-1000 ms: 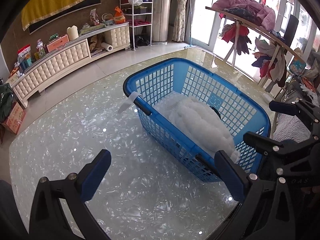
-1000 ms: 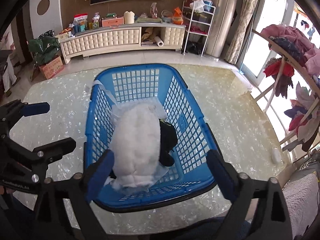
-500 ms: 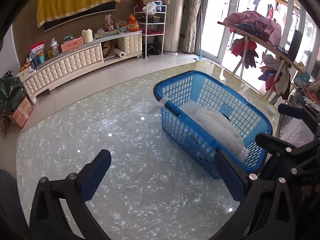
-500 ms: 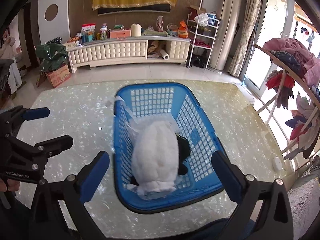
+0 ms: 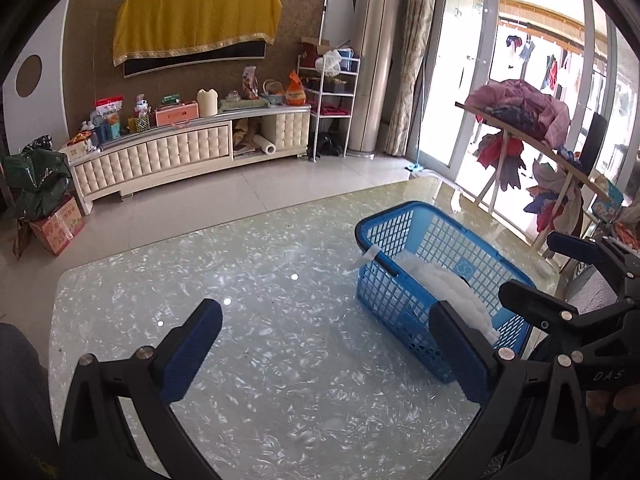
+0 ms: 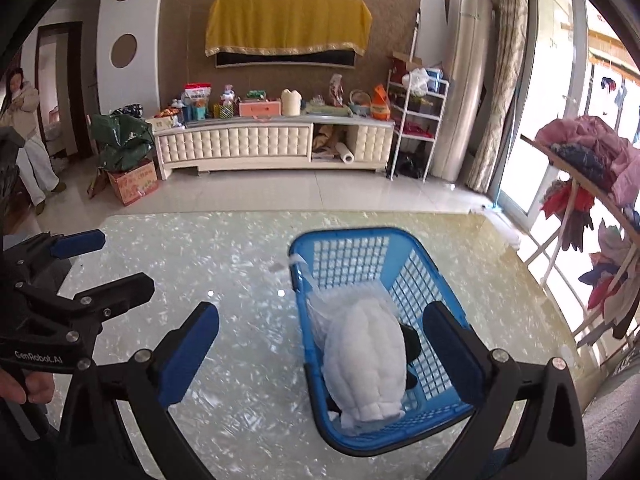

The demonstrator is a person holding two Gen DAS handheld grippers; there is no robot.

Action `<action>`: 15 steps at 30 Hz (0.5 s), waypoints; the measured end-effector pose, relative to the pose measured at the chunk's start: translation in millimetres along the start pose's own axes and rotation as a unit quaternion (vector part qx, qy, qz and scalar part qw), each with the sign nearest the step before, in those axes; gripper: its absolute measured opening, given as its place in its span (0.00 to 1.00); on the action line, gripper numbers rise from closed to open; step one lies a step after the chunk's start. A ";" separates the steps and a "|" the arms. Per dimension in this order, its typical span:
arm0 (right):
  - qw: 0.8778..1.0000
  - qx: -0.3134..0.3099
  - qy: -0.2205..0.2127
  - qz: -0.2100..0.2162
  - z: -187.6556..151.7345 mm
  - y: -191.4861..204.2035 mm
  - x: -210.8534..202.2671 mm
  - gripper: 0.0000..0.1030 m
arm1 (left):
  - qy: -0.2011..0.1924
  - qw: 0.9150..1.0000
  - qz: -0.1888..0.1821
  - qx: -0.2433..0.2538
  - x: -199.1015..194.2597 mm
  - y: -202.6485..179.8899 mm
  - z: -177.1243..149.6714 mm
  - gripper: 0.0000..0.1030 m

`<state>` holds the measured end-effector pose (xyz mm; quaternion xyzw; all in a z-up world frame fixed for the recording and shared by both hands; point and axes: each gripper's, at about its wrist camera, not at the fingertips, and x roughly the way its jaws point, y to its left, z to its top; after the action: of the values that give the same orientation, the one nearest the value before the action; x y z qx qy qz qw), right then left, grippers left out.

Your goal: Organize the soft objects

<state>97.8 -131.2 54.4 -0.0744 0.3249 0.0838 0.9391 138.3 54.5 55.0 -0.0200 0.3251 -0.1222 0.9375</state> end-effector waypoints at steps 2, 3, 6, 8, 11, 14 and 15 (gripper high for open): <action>1.000 -0.007 -0.009 -0.006 0.6 5.2 -4.2 0.99 | -0.009 1.000 0.001 -0.005 -6.1 4.9 -0.5 1.00; 1.000 -0.011 -0.013 -0.010 0.8 8.7 -6.2 0.99 | -0.014 1.000 0.003 -0.006 -9.5 7.6 -1.8 1.00; 1.000 -0.018 -0.016 -0.020 0.9 17.5 -8.8 0.99 | -0.019 1.000 0.004 -0.007 -13.9 11.1 -4.0 1.00; 0.999 -0.021 -0.016 -0.030 -0.4 22.1 -10.4 0.99 | -0.022 1.000 0.004 -0.008 -17.7 13.3 -6.3 1.00; 0.999 -0.023 -0.016 -0.032 -2.3 27.8 -13.8 0.99 | -0.030 0.999 0.000 -0.014 -25.1 19.2 -8.8 1.00; 0.999 -0.023 -0.020 -0.039 -3.2 31.4 -17.5 0.99 | -0.035 0.999 -0.003 -0.019 -31.2 22.6 -9.7 1.00; 0.999 -0.023 -0.021 -0.040 -3.0 31.2 -17.9 0.99 | -0.037 0.999 -0.003 -0.019 -32.8 22.9 -9.6 1.00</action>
<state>75.7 -103.4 60.6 -0.1068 0.3002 0.0554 0.9463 112.5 85.0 64.6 -0.0436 0.2927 -0.1183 0.9479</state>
